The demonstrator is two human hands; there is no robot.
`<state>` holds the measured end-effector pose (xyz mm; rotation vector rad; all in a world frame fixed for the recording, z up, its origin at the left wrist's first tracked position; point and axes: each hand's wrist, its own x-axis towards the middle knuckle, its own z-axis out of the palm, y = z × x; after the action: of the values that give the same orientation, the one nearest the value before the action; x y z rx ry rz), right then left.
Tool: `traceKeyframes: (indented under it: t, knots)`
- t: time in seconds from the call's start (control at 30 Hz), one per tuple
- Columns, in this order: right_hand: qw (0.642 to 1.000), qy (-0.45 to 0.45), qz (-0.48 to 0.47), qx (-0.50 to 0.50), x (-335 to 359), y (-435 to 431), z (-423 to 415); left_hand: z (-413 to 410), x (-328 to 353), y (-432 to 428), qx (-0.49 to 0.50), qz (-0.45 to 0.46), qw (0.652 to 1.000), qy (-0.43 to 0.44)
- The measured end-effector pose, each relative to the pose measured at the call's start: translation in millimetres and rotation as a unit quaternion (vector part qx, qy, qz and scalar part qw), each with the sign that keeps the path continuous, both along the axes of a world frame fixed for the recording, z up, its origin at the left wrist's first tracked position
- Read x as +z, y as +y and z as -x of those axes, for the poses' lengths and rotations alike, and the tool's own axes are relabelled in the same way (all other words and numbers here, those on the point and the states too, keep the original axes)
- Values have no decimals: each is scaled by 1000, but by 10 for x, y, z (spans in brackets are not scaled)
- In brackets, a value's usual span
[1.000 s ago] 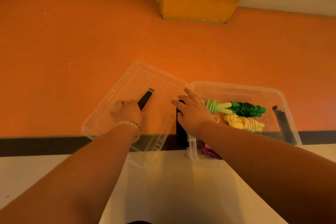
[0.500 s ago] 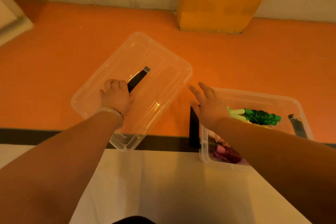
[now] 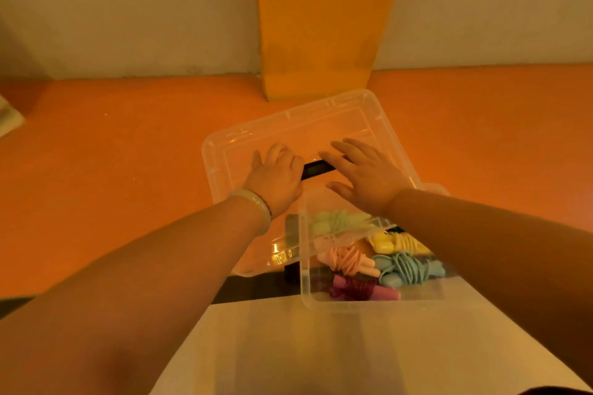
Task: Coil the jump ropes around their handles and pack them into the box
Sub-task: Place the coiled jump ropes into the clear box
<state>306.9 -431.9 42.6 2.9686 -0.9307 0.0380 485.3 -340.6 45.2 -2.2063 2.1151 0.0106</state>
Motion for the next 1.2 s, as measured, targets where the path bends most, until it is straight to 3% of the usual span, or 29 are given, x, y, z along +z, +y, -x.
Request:
traceKeyframes:
  t: [0.23,0.43,0.57,0.77,1.07,1.2]
  knots:
    - [998,-7,-21,-58,-174,-79,880,950,-233,-286,-78,-26,996,28]
    - [988,125,-21,-89,-591,122,1172,1307,-562,-156,-82,-102,990,51]
    - [974,187,-42,-117,-706,159,1229,1232,-718,-71,-26,-146,986,75]
    - [972,197,-79,-102,-770,142,1181,860,-885,26,98,-183,971,118]
    - [973,121,-153,-126,-794,272,849,832,-1090,30,99,-149,977,121]
    - [978,110,-146,-99,-871,302,610,791,-1112,64,96,-97,975,175]
